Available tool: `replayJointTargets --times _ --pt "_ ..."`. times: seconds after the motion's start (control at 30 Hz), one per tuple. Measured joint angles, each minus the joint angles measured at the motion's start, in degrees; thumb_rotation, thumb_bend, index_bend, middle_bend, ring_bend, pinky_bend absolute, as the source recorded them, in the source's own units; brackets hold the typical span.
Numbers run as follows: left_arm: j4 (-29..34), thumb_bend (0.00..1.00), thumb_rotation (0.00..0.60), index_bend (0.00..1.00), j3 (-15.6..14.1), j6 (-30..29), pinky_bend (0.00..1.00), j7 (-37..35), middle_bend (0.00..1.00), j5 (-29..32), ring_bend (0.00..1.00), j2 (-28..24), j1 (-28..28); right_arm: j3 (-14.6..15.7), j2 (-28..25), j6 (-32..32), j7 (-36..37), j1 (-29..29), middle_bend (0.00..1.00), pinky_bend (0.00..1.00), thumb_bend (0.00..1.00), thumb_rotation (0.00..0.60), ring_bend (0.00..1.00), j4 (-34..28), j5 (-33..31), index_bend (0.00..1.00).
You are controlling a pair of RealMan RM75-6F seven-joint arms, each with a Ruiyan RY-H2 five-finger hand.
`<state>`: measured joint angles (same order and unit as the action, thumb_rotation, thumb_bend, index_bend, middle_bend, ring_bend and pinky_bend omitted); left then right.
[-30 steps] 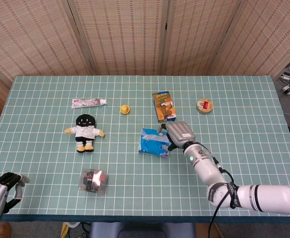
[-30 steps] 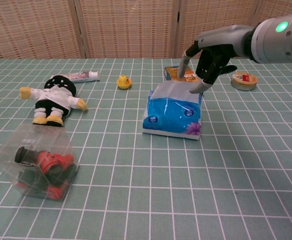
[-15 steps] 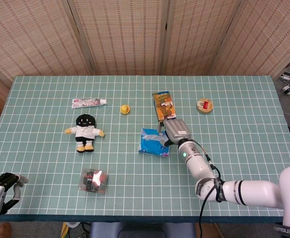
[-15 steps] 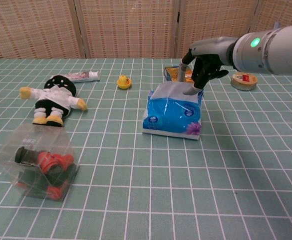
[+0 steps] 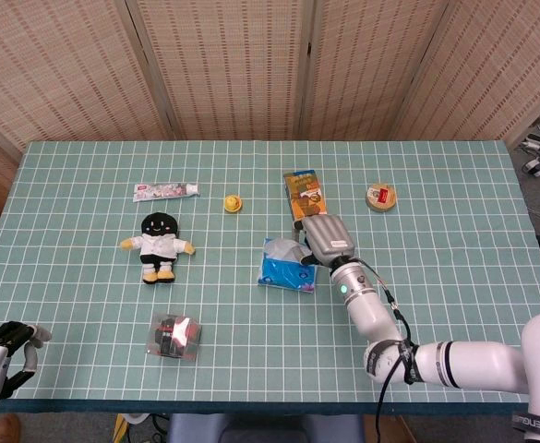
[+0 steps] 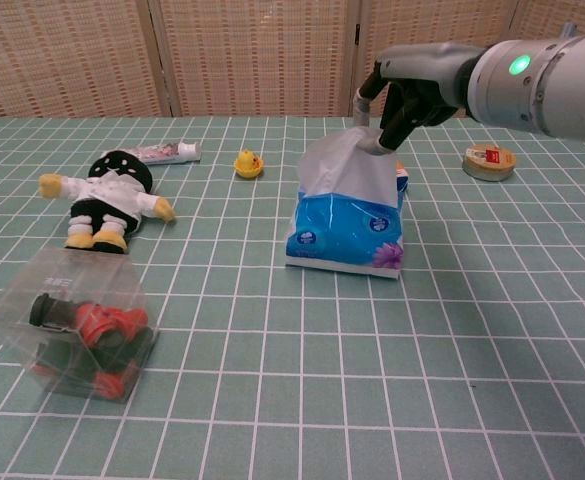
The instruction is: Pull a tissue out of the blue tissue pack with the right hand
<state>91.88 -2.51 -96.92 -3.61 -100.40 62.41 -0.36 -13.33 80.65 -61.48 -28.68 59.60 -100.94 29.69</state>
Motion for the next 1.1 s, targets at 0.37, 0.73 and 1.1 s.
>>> replayJointTargets --times 0.37,0.73,1.1 --pt "0.0 0.29 0.6 0.59 0.0 0.4 0.65 0.8 0.56 0.1 0.43 0.3 0.0 -3.2 -3.3 -5.7 4.1 -3.4 0.98 1.0 0.58 0.6 0.99 -11.4 12.7 0.77" --pt "0.0 0.29 0.6 0.59 0.0 0.0 0.65 0.6 0.56 -0.1 0.43 0.2 0.1 -3.2 -2.0 -7.4 6.0 -5.4 0.98 1.0 0.58 0.6 0.99 -16.2 20.6 0.77" --pt "0.1 0.29 0.6 0.59 0.1 0.1 0.65 0.1 0.56 0.1 0.43 0.0 0.1 -1.8 -1.0 -1.0 7.5 -4.8 0.92 1.0 0.0 0.6 0.97 -14.5 20.5 0.02"
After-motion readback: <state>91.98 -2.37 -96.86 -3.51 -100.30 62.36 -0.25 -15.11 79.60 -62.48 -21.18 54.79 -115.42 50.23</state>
